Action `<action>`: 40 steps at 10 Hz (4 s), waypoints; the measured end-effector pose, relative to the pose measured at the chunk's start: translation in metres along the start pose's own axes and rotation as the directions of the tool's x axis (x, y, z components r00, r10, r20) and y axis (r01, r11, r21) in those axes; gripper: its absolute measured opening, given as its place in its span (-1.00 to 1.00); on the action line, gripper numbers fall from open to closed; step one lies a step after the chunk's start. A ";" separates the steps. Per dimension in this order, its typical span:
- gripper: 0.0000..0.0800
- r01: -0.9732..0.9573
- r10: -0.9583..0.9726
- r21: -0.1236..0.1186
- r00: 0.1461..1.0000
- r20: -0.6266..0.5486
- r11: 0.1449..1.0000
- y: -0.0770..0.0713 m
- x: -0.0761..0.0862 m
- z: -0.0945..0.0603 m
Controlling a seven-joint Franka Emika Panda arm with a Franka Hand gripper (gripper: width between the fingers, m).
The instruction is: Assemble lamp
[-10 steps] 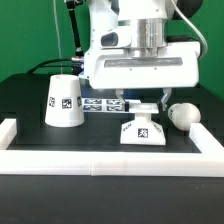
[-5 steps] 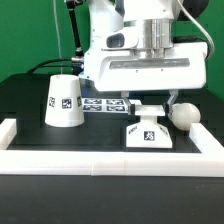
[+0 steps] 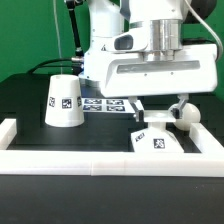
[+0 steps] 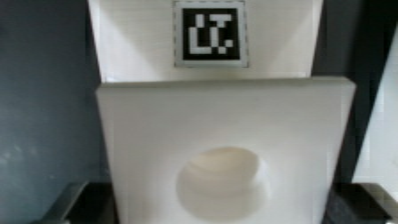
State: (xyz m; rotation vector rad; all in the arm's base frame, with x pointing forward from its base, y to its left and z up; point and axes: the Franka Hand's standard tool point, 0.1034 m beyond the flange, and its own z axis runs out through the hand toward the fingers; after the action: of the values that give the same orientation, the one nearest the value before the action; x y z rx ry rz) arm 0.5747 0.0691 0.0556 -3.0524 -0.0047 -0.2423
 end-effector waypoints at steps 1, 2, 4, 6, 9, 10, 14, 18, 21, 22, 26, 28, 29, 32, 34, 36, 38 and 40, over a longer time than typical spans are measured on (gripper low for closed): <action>0.34 0.008 -0.008 0.003 1.000 -0.008 1.000 -0.006 0.006 0.002; 0.34 0.014 -0.014 0.005 1.000 -0.016 1.000 -0.010 0.011 0.003; 0.34 0.024 -0.024 0.007 0.999 -0.040 1.000 -0.017 0.021 0.005; 0.34 0.036 -0.035 0.010 0.997 -0.064 0.999 -0.025 0.030 0.007; 0.34 0.033 -0.032 0.013 0.997 -0.073 0.999 -0.031 0.037 0.008; 0.34 0.031 -0.030 0.013 0.997 -0.073 0.999 -0.031 0.037 0.008; 0.70 0.030 -0.029 0.013 0.997 -0.071 0.999 -0.031 0.035 0.008; 0.75 0.036 -0.035 0.007 0.998 -0.044 0.999 -0.029 -0.009 -0.022; 0.75 0.167 -0.167 0.003 0.984 -0.056 0.986 -0.044 -0.041 -0.039; 0.75 0.252 -0.252 0.004 0.967 -0.040 0.968 -0.046 -0.045 -0.037; 0.75 0.233 -0.233 0.005 0.972 -0.044 0.972 -0.047 -0.045 -0.037; 0.75 0.243 -0.242 0.010 0.969 -0.057 0.970 -0.065 -0.062 -0.034; 0.75 0.252 -0.251 0.011 0.966 -0.056 0.968 -0.069 -0.069 -0.032; 0.75 0.269 -0.269 0.013 0.962 -0.043 0.963 -0.071 -0.081 -0.026; 0.75 0.270 -0.270 0.022 0.963 -0.002 0.963 -0.072 -0.084 -0.025; 0.75 0.239 -0.245 0.055 0.955 0.169 0.970 -0.078 -0.086 -0.024; 0.75 0.224 -0.235 0.073 0.932 0.274 0.972 -0.077 -0.084 -0.023; 0.75 0.211 -0.232 0.098 0.881 0.411 0.973 -0.080 -0.089 -0.023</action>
Offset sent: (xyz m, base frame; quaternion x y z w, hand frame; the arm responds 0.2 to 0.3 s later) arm 0.0197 0.0202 -0.0118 0.0098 0.0085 -0.0144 0.9998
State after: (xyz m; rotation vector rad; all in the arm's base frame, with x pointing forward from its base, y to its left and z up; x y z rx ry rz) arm 0.4823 0.1477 0.0711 -2.9819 -0.3825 0.4038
